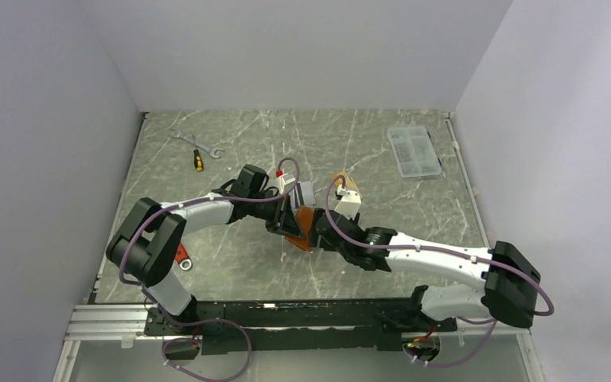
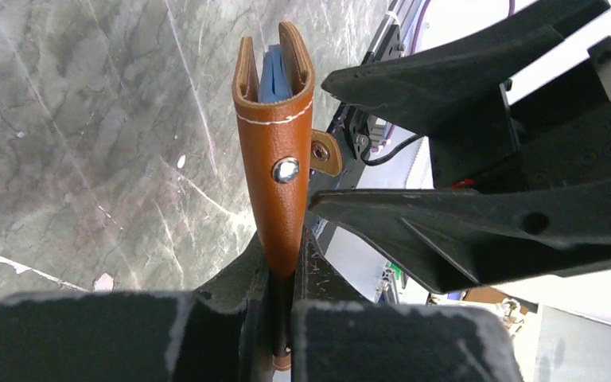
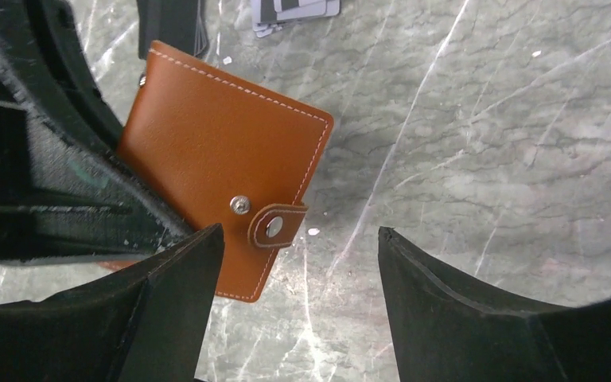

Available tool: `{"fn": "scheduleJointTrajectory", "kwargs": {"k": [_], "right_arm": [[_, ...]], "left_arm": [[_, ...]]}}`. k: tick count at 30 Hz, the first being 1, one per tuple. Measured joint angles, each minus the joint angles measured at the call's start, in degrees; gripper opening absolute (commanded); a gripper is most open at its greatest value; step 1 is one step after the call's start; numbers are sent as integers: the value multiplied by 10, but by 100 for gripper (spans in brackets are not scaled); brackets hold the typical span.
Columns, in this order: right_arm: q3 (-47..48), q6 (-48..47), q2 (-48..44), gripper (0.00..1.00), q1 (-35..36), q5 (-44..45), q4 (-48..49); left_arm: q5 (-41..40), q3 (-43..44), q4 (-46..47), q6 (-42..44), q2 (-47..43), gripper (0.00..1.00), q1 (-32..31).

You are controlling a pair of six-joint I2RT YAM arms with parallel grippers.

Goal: Put the credit cards into the card holder
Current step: Open the card holder at the center of the board.

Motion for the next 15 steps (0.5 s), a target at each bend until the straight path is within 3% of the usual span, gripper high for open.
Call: {"fn": "scheduleJointTrajectory", "kwargs": {"k": [7, 15], "right_arm": [[4, 24, 21, 43, -37, -35, 7], [4, 37, 21, 26, -51, -49, 19]], "left_arm": [[-3, 0, -2, 5, -1, 0, 0], [-1, 0, 0, 2, -3, 0, 0]]}}
